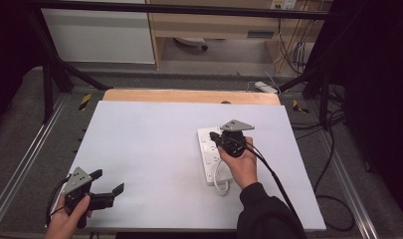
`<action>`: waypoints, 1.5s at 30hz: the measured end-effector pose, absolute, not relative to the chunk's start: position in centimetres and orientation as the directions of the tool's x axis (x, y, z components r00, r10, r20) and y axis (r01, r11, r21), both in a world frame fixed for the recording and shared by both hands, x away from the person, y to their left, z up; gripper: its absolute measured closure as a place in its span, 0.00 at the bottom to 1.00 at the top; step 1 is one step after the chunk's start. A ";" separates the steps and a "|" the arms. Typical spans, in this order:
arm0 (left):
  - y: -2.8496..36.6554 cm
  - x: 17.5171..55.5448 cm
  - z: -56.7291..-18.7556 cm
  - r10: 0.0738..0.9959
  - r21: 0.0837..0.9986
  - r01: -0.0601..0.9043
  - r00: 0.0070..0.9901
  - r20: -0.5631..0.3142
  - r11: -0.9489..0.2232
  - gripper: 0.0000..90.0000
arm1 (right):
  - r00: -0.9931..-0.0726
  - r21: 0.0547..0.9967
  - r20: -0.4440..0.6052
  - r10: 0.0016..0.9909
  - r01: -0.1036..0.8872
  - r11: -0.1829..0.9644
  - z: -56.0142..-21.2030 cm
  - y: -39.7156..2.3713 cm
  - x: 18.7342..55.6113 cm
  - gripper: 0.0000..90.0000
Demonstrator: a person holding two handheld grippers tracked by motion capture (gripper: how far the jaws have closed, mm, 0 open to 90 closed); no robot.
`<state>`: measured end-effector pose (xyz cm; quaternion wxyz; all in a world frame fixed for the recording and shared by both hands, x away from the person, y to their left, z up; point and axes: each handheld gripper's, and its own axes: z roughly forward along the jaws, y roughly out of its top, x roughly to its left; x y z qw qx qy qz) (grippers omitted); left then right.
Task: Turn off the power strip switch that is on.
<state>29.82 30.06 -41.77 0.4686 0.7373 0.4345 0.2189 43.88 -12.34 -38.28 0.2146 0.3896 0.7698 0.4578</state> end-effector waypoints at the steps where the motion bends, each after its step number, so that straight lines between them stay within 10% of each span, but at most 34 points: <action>1: 30.1 29.8 -41.8 0.846 0.881 0.436 0.526 -0.084 -0.183 0.06 | -0.605 0.872 0.027 0.796 0.404 0.277 -38.4 -12.3 43.9 1.00; 45: 30.0 29.8 -41.8 0.842 0.879 0.434 0.534 -0.074 -0.198 0.06 | -0.640 0.813 0.016 0.768 0.455 0.362 -41.5 -10.3 44.6 1.00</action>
